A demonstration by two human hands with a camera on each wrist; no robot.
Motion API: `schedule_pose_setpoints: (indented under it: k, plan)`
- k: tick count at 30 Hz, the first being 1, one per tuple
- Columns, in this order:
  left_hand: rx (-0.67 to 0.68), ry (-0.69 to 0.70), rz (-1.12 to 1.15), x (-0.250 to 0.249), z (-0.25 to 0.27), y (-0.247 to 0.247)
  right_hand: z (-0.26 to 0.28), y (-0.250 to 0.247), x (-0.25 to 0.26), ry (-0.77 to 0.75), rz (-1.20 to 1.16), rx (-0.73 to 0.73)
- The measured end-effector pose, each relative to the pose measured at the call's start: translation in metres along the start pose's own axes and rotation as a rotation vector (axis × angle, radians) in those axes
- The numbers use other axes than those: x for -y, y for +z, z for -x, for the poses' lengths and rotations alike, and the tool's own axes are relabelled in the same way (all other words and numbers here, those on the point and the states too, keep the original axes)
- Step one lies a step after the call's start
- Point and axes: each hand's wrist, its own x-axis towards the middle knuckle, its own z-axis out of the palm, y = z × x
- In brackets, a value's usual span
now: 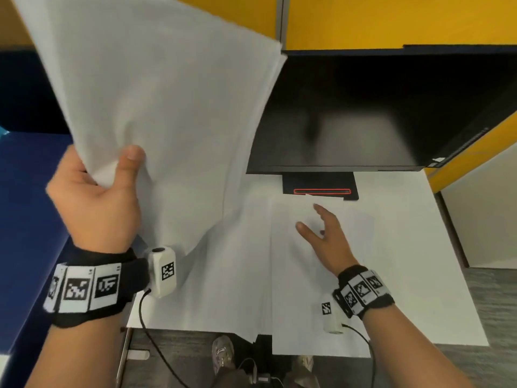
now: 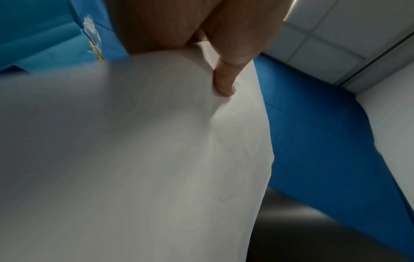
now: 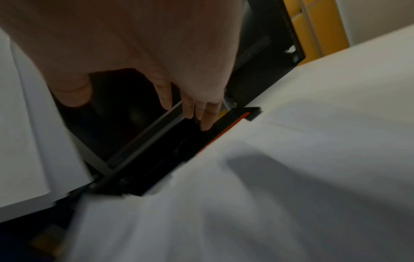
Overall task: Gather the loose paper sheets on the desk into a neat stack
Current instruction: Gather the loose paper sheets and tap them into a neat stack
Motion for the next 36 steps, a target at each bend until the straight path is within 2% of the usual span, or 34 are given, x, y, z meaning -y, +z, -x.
schedule_pose_setpoints:
  k: [3,5,7,9,13,15,19,22,25,27,30,33,34,36]
  plan:
    - [-0.019,-0.024,0.083,-0.011,-0.021,-0.001,0.001,0.008,0.042,-0.095,-0.242,0.104]
    - [0.049,-0.034,0.043,-0.010,-0.022,0.009,0.002,0.008,0.062,-0.150,-0.431,0.161]
    - [0.153,-0.128,-0.013,0.007,-0.008,0.028,-0.001,0.005,0.070,-0.147,-0.578,0.158]
    - [0.267,-0.275,-0.020,0.037,0.018,0.053,-0.004,0.002,0.061,-0.091,-0.573,0.111]
    - [0.487,-0.784,-0.037,0.122,0.095,0.098,-0.002,0.001,0.010,0.207,-0.411,0.030]
    - [0.555,-0.879,-0.154,0.154,0.130,0.113,0.004,0.001,-0.020,0.309,-0.295,-0.001]
    - [0.566,-0.912,-0.336,0.170,0.163,0.127,0.009,-0.005,-0.069,0.372,-0.146,-0.051]
    - [0.531,-0.860,-0.392,0.178,0.162,0.125,0.006,-0.026,-0.098,0.409,0.109,-0.208]
    - [0.552,-0.821,-0.459,0.188,0.149,0.122,-0.001,-0.050,-0.111,0.656,0.354,-0.353]
    - [0.624,-0.798,-0.473,0.185,0.144,0.125,-0.008,-0.054,-0.109,0.745,0.356,-0.340]
    - [0.785,-0.739,-0.483,0.171,0.149,0.142,-0.024,-0.039,-0.103,0.634,0.266,-0.214]
    - [0.847,-0.765,-0.412,0.159,0.160,0.155,-0.031,-0.023,-0.092,0.598,0.179,-0.106]
    - [0.828,-0.795,-0.383,0.162,0.162,0.154,-0.030,-0.020,-0.090,0.595,0.189,-0.102]
    - [0.823,-0.822,-0.399,0.168,0.164,0.148,-0.022,-0.021,-0.088,0.542,0.336,-0.201]
